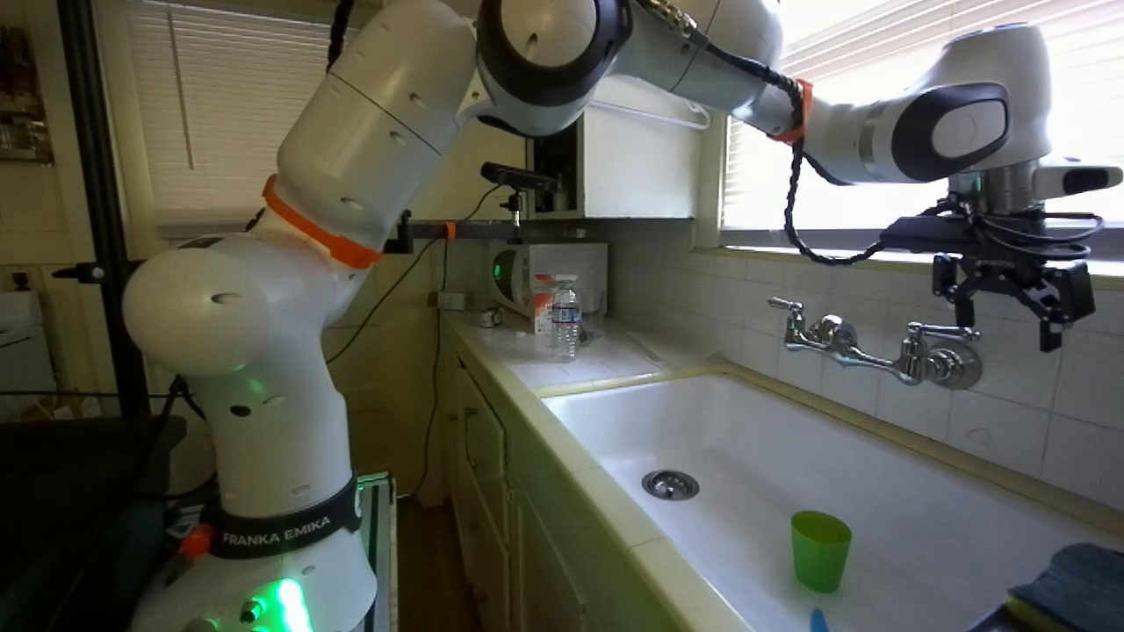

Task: Open then close the water to the kitchen faucet

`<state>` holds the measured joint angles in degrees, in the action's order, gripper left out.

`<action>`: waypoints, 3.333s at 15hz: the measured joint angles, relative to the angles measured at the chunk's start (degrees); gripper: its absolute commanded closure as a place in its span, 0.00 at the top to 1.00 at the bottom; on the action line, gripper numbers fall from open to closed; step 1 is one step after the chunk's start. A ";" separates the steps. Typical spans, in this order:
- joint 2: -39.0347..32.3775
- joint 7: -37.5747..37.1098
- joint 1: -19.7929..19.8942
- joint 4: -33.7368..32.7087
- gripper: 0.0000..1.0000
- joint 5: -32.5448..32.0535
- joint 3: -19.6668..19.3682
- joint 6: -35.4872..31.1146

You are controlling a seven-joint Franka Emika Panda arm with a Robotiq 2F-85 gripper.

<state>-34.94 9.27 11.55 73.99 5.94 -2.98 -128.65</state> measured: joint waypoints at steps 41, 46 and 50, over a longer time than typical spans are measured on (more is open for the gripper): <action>-3.81 -5.52 1.04 -4.70 1.00 1.25 -0.17 3.79; -3.75 -6.82 0.82 -5.01 1.00 0.50 -0.44 5.14; -3.60 -7.82 0.61 -5.11 1.00 -0.22 -0.65 6.22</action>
<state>-38.54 1.45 12.16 68.89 5.72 -3.63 -122.43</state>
